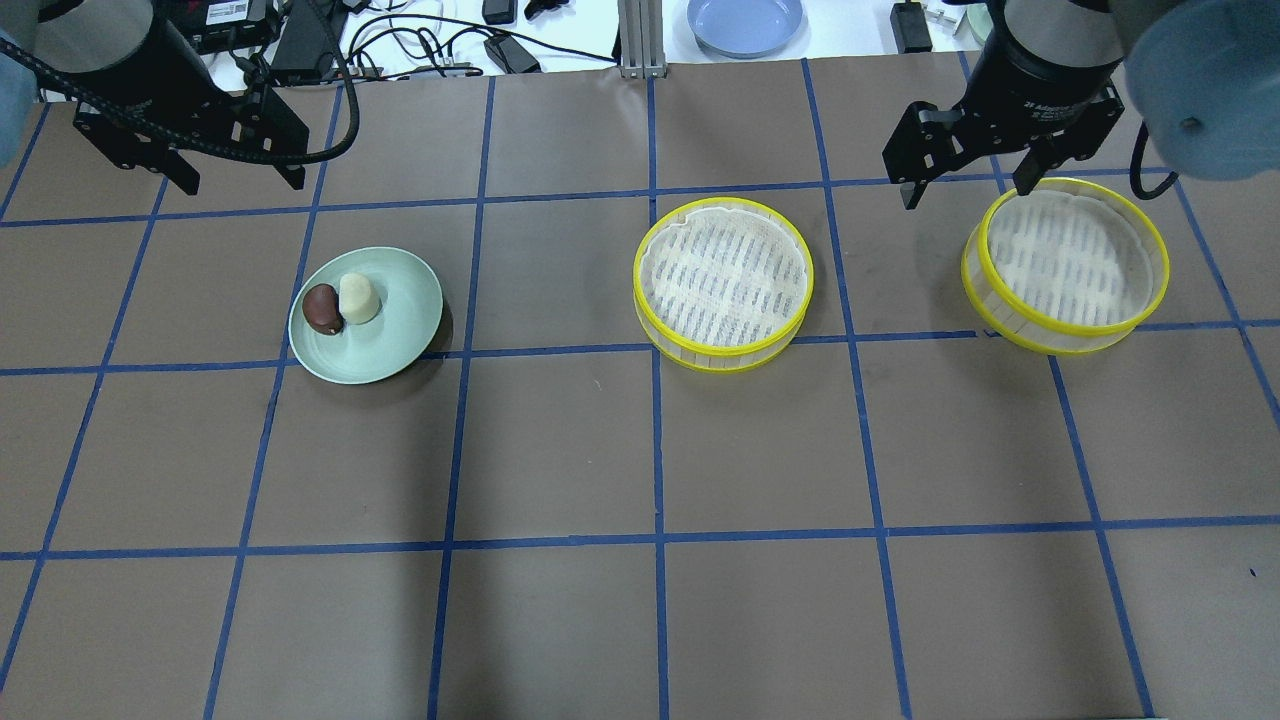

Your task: Stack buns with steamer

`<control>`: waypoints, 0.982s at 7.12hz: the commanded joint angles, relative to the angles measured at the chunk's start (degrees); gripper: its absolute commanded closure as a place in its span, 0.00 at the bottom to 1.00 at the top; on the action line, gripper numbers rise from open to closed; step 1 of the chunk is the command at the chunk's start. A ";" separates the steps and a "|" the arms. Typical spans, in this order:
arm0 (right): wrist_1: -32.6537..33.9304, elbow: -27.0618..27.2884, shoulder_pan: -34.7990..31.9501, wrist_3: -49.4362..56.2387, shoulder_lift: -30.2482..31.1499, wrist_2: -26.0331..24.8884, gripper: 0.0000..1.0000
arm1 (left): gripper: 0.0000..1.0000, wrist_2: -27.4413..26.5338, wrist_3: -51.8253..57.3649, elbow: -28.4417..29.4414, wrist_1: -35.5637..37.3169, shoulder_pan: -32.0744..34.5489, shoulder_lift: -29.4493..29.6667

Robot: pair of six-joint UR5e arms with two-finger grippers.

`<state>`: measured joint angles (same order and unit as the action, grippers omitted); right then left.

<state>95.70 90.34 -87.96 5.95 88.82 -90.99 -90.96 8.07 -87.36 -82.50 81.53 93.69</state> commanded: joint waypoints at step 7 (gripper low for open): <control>0.19 0.01 0.07 0.12 -0.31 -0.06 0.00 | 0.00 0.26 0.63 -4.12 10.04 -0.59 8.06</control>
<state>95.82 90.34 -87.89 5.99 88.55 -91.03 -90.82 8.60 -90.00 -76.74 81.14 98.95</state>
